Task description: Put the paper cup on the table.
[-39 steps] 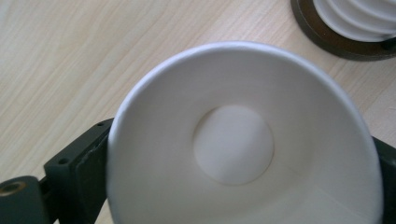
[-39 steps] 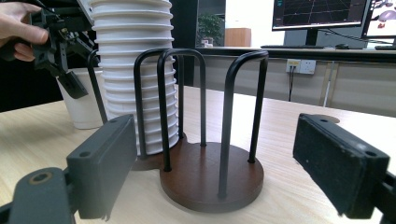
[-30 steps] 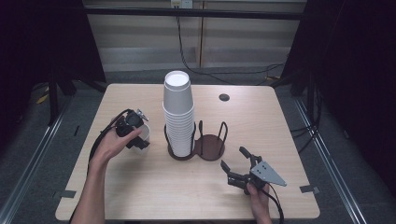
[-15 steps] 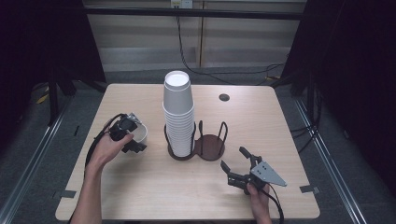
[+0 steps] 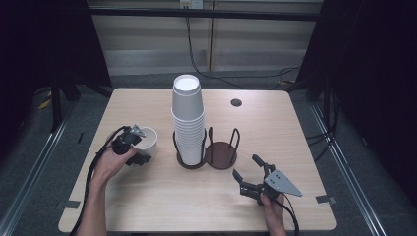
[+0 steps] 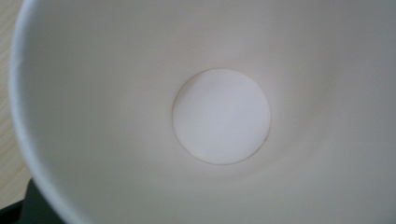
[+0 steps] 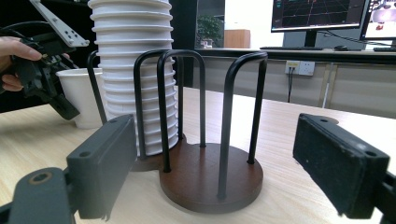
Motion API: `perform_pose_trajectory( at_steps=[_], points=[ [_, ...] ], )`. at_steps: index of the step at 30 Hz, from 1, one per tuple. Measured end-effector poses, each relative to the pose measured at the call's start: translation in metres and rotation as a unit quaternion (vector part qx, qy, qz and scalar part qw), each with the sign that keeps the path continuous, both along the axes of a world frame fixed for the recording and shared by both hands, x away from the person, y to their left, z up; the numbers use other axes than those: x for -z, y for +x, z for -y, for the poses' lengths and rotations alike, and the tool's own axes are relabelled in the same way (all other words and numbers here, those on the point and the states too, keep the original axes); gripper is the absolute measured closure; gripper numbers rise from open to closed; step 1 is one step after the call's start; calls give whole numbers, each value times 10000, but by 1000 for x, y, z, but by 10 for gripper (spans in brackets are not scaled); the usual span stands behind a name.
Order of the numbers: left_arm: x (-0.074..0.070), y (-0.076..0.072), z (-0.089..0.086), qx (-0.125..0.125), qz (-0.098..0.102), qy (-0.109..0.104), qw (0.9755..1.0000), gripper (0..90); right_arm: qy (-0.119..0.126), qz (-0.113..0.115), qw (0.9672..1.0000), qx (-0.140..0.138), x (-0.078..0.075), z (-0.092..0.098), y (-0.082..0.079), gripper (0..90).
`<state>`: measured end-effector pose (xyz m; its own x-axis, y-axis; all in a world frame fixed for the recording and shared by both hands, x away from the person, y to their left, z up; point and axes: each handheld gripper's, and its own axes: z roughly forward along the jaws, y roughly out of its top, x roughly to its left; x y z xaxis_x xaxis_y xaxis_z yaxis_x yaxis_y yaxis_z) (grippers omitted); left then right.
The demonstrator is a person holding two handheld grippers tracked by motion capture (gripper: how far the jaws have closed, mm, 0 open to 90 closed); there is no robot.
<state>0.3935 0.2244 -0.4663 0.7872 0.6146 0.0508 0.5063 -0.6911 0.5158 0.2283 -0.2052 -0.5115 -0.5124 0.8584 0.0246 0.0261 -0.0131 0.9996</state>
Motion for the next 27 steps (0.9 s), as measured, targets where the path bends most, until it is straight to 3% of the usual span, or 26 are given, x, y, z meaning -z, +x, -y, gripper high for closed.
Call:
perform_pose_trajectory(
  at_steps=[2,6,8,10,13,18,22,25,27],
  points=[
    [-1,-1,-2,86,-37,-27,10000,165,1,1,10000,0,0,0,0,131],
    [0,-7,-6,-13,41,-177,9998,165,5,3,10000,2,0,0,0,131],
    [-1,-10,-9,-77,94,-308,9995,165,5,2,10000,1,0,0,0,131],
    [2,-9,-15,-121,83,-612,9980,163,5,3,10000,2,0,0,0,131],
    [3,-11,-19,-89,100,-690,9975,159,10,6,10000,4,0,0,0,131],
    [3,-18,-23,-254,236,-1003,9943,159,9,0,10000,2,0,0,0,131],
    [5,-24,-27,-377,182,-1318,9904,160,12,-1,10000,2,0,0,0,131],
    [6,-29,-29,-454,183,-1365,9894,157,10,1,10000,1,0,0,0,131],
    [3,-32,-31,-551,313,-1428,9877,161,13,3,10000,-2,0,0,0,131]
  ],
)
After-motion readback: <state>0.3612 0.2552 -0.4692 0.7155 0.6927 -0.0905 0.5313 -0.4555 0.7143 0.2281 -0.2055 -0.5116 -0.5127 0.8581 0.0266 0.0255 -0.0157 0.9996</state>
